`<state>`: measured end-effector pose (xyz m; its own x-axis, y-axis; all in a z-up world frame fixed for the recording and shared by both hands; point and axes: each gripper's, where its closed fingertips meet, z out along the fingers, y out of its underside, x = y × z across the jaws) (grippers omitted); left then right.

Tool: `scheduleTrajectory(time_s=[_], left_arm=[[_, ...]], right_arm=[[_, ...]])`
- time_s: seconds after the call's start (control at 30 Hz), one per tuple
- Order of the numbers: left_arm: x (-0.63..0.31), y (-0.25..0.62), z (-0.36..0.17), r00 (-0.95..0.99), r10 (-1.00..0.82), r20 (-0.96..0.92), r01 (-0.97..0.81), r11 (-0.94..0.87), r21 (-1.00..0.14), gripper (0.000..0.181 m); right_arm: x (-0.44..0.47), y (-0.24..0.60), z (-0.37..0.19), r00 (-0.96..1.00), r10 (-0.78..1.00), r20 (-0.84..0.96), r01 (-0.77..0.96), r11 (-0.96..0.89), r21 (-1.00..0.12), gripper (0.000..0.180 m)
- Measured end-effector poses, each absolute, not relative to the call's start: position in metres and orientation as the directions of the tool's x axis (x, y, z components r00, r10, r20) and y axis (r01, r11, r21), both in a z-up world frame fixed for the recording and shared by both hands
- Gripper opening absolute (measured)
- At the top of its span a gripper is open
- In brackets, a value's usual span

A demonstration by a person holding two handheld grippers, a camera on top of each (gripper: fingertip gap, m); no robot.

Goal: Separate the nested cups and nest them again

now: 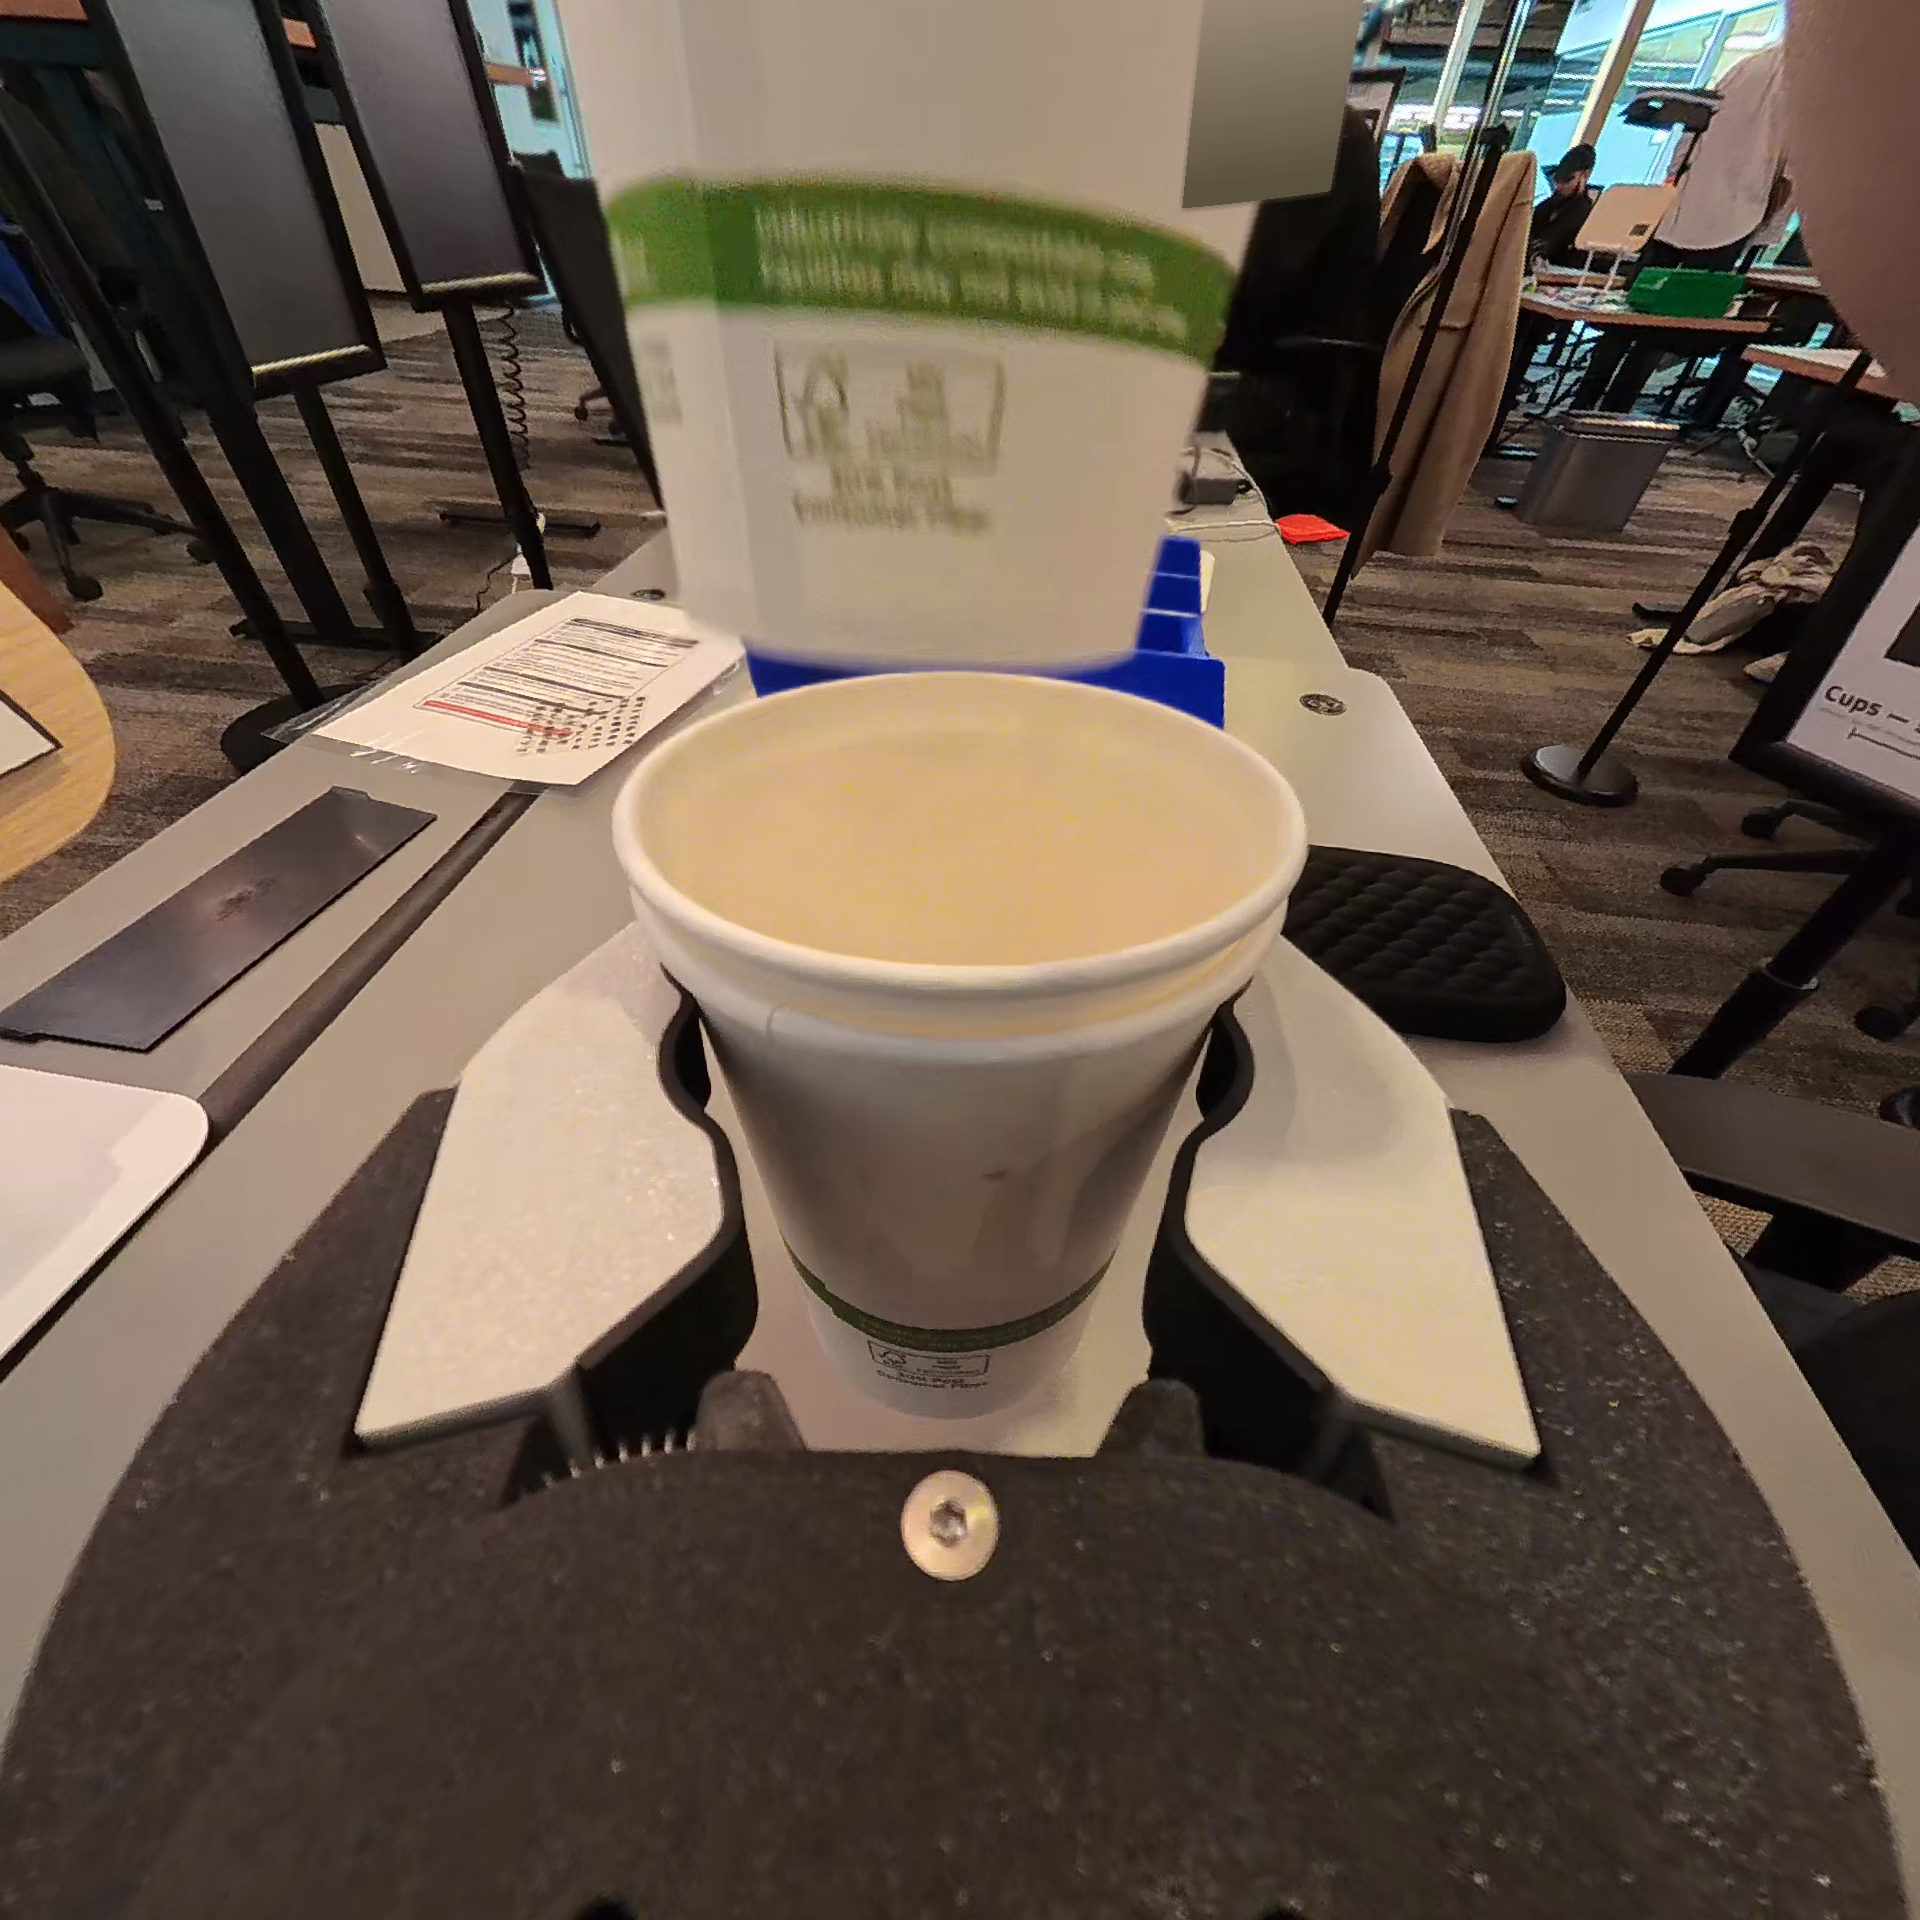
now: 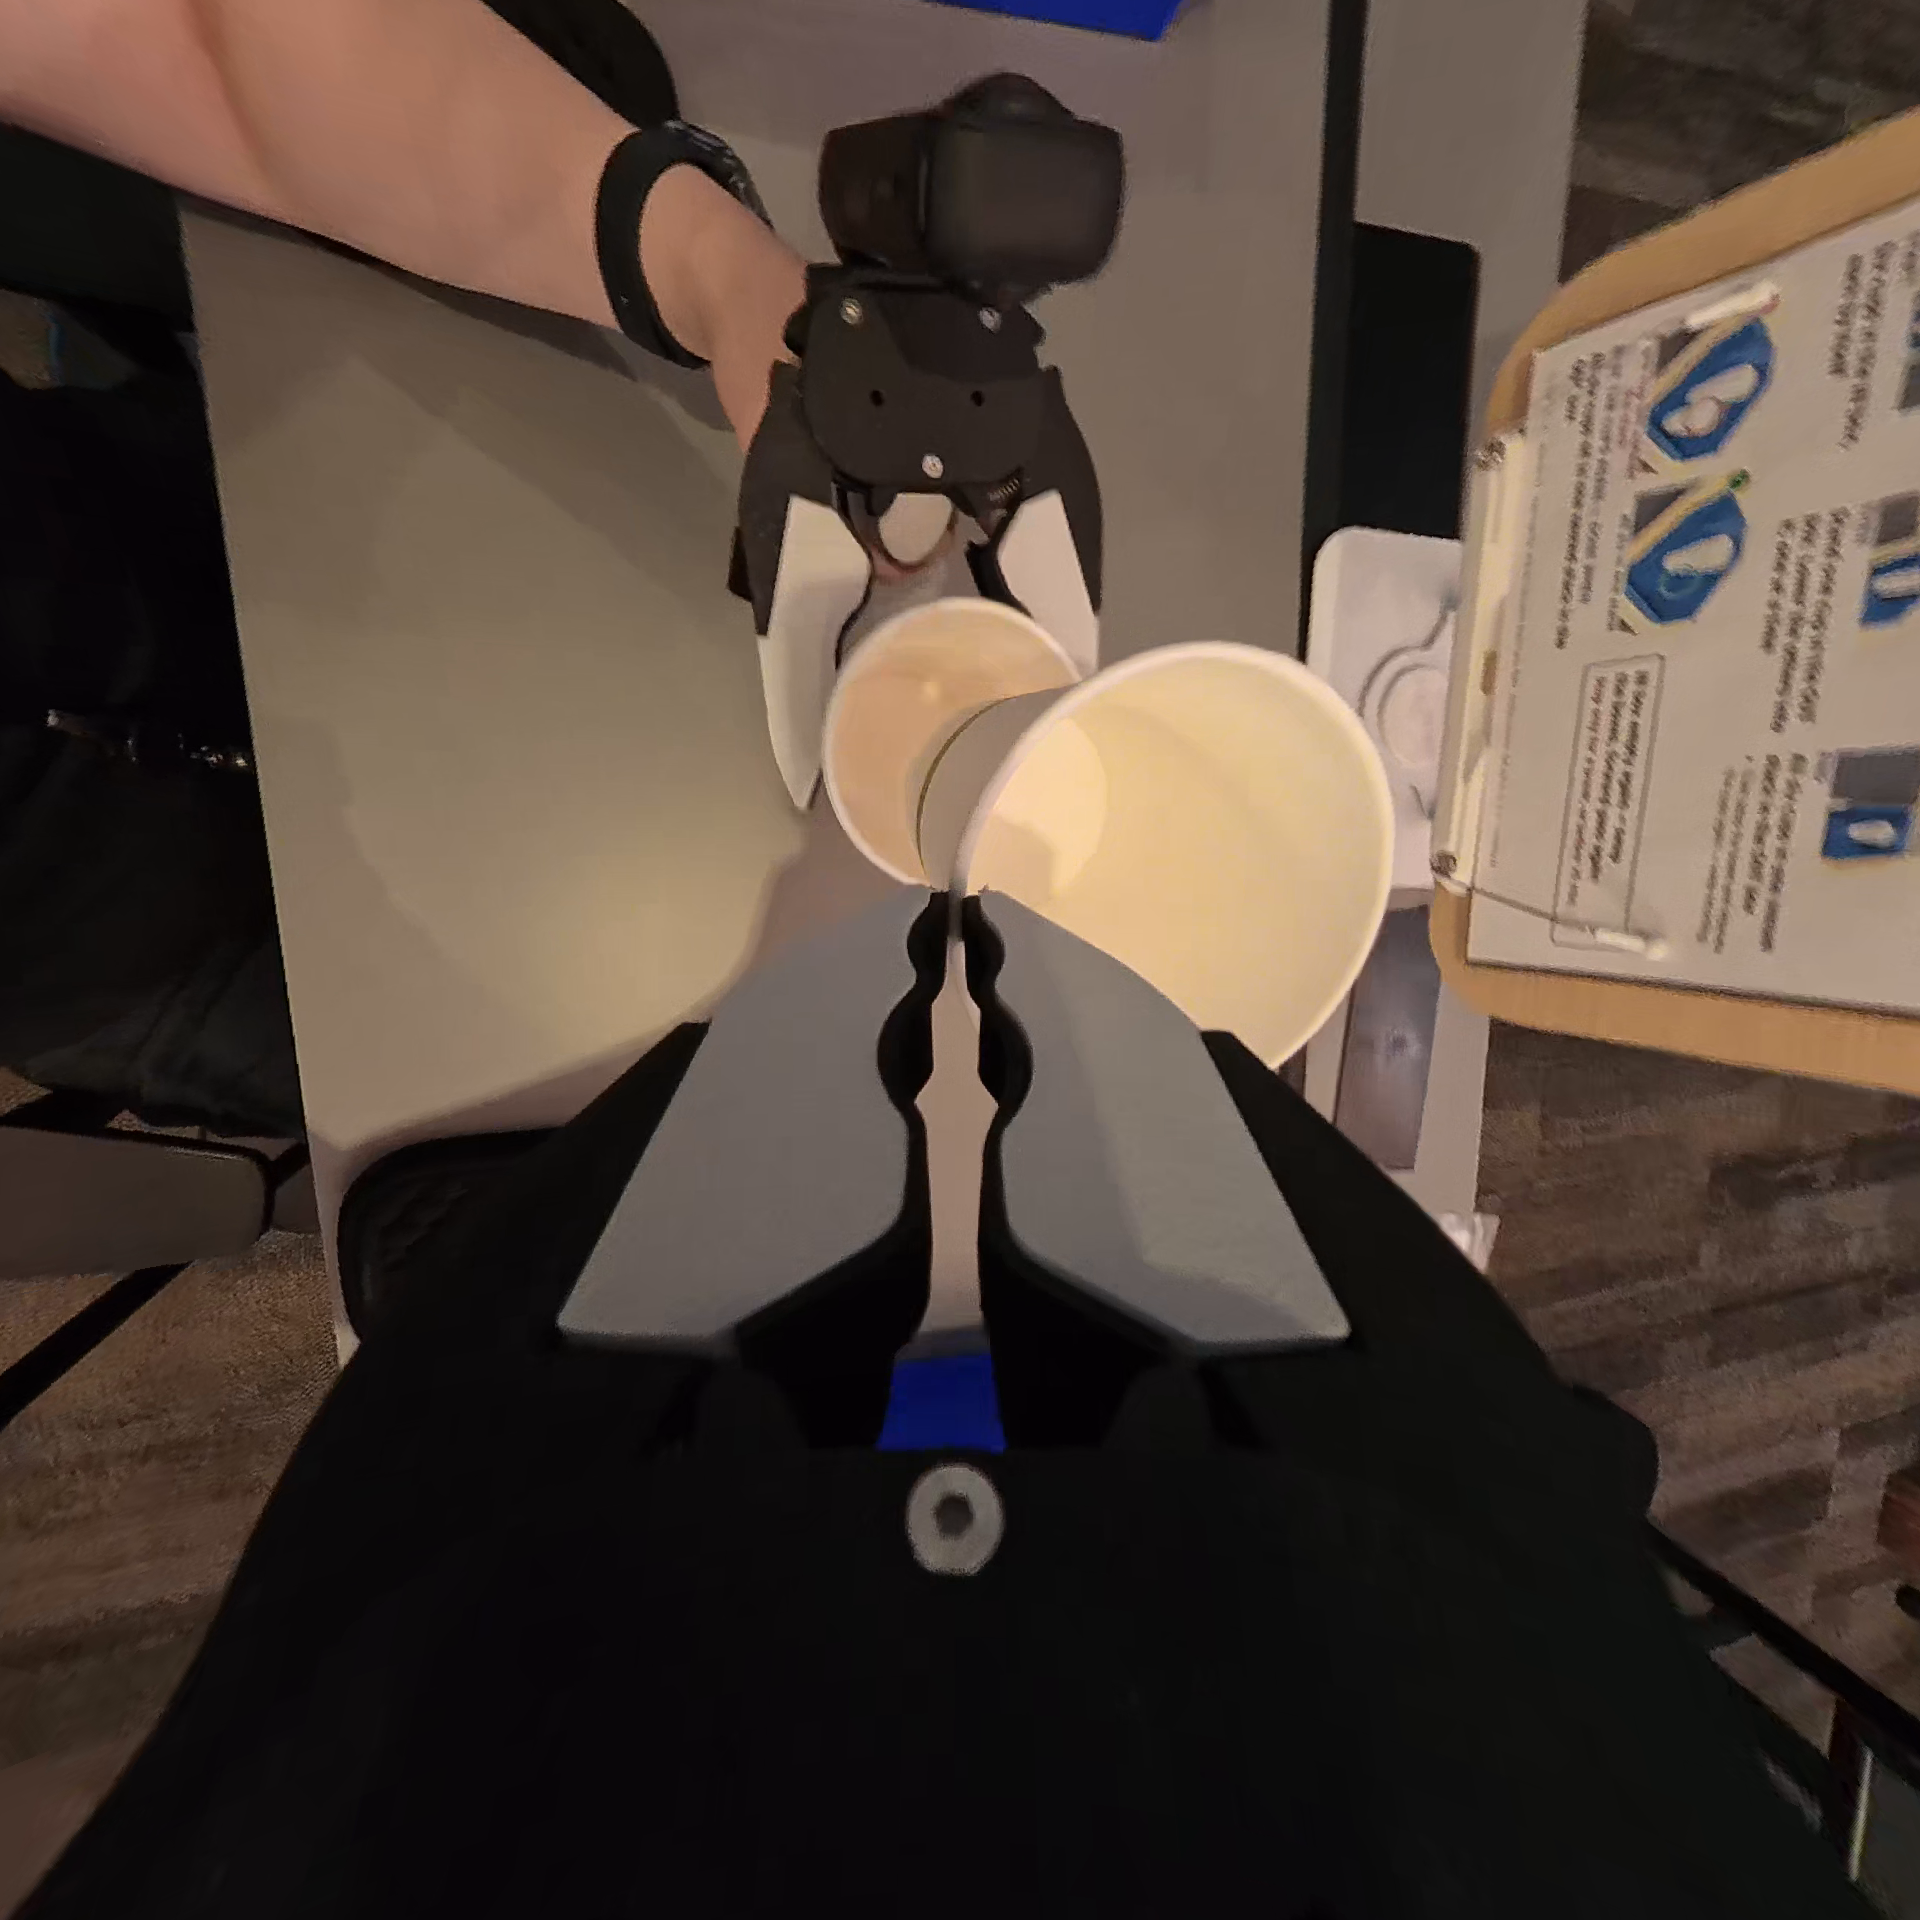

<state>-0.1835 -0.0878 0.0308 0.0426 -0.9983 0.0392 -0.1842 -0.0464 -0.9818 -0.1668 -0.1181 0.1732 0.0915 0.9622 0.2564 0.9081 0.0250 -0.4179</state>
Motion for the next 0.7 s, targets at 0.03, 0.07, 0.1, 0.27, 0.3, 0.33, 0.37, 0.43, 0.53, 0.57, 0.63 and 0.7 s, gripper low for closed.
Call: scheduleTrajectory(time_s=[0.03,0.07,0.1,0.27,0.3,0.33,0.37,0.43,0.53,0.57,0.63,0.7], left_arm=[[-0.183,-0.088,0.031,0.041,-0.998,0.039,-0.185,-0.046,-0.982,0.093],[-0.183,-0.089,0.031,0.038,-0.999,0.037,-0.186,-0.044,-0.982,0.093],[-0.182,-0.09,0.031,0.036,-0.999,0.033,-0.188,-0.039,-0.981,0.093],[-0.182,-0.091,0.033,0.033,-0.999,0.026,-0.186,-0.032,-0.982,0.093],[-0.182,-0.091,0.033,0.033,-0.999,0.027,-0.187,-0.033,-0.982,0.093],[-0.182,-0.091,0.033,0.034,-0.999,0.027,-0.188,-0.033,-0.982,0.093],[-0.182,-0.091,0.034,0.033,-0.999,0.025,-0.188,-0.031,-0.982,0.093],[-0.181,-0.094,0.036,0.027,-0.999,0.021,-0.185,-0.025,-0.982,0.093],[-0.18,-0.1,0.039,0.017,-1.0,0.007,-0.183,-0.01,-0.983,0.093],[-0.179,-0.101,0.039,0.013,-1.0,0.004,-0.184,-0.007,-0.983,0.093],[-0.178,-0.104,0.04,0.008,-1.0,-0.001,-0.186,-0.001,-0.983,0.093],[-0.178,-0.105,0.039,0.005,-1.0,-0.002,-0.187,0.0,-0.982,0.093]], right_arm=[[-0.156,-0.117,0.177,0.115,0.957,0.266,0.907,0.008,-0.421,0.002],[-0.144,-0.117,0.18,0.143,0.95,0.276,0.906,-0.013,-0.423,0.002],[-0.129,-0.116,0.184,0.178,0.941,0.289,0.905,-0.041,-0.424,0.002],[-0.027,-0.11,0.186,0.397,0.851,0.345,0.879,-0.245,-0.409,0.002],[-0.004,-0.11,0.182,0.443,0.823,0.356,0.869,-0.295,-0.398,0.002],[0.019,-0.11,0.177,0.484,0.797,0.361,0.855,-0.343,-0.388,0.002],[0.04,-0.111,0.171,0.522,0.774,0.359,0.839,-0.389,-0.382,0.002],[0.076,-0.115,0.156,0.589,0.729,0.348,0.801,-0.47,-0.372,0.002],[0.113,-0.12,0.129,0.654,0.685,0.322,0.754,-0.553,-0.354,0.002],[0.124,-0.122,0.119,0.665,0.673,0.324,0.745,-0.576,-0.336,0.002],[0.138,-0.126,0.099,0.686,0.659,0.309,0.728,-0.608,-0.318,0.002],[0.15,-0.129,0.079,0.7,0.649,0.297,0.714,-0.633,-0.3,0.002]])
